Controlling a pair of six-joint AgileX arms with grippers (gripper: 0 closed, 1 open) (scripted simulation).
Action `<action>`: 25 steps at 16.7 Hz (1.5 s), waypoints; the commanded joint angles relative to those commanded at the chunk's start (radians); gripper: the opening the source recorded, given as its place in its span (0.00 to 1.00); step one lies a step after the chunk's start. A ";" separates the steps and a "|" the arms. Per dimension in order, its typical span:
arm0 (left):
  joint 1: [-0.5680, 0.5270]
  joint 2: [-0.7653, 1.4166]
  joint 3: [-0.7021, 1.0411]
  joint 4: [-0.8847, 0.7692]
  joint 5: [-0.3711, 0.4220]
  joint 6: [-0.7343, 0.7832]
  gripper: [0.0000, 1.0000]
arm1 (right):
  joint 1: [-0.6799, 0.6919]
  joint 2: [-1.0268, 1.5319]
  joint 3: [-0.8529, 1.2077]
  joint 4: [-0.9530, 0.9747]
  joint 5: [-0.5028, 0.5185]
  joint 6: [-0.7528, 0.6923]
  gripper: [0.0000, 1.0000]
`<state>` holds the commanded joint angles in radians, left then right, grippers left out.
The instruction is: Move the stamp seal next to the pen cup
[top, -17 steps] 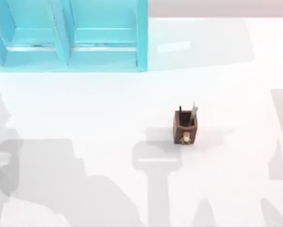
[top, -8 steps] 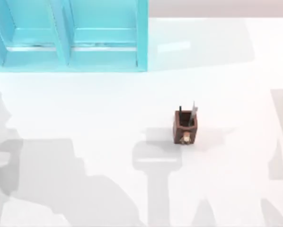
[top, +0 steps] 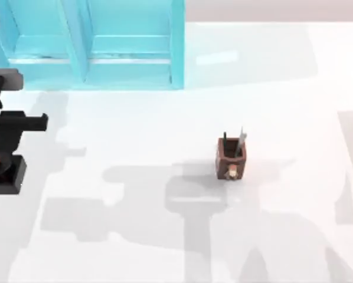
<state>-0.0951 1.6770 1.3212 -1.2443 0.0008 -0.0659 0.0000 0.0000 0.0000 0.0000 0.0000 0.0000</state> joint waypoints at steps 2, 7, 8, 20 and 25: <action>-0.095 -0.023 0.082 -0.102 0.000 -0.100 0.00 | 0.000 0.000 0.000 0.000 0.000 0.000 1.00; -0.174 -0.057 0.157 -0.183 -0.001 -0.180 0.00 | 0.000 0.000 0.000 0.000 0.000 0.000 1.00; -0.174 -0.057 0.157 -0.183 -0.001 -0.180 0.00 | 0.000 0.000 0.000 0.000 0.000 0.000 1.00; -0.429 0.410 0.680 -0.263 0.004 -0.422 0.00 | 0.000 0.000 0.000 0.000 0.000 0.000 1.00; -0.568 0.645 0.956 -0.281 0.005 -0.565 0.00 | 0.000 0.000 0.000 0.000 0.000 0.000 1.00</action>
<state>-0.6628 2.3222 2.2770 -1.5253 0.0062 -0.6305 0.0000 0.0000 0.0000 0.0000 0.0000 0.0000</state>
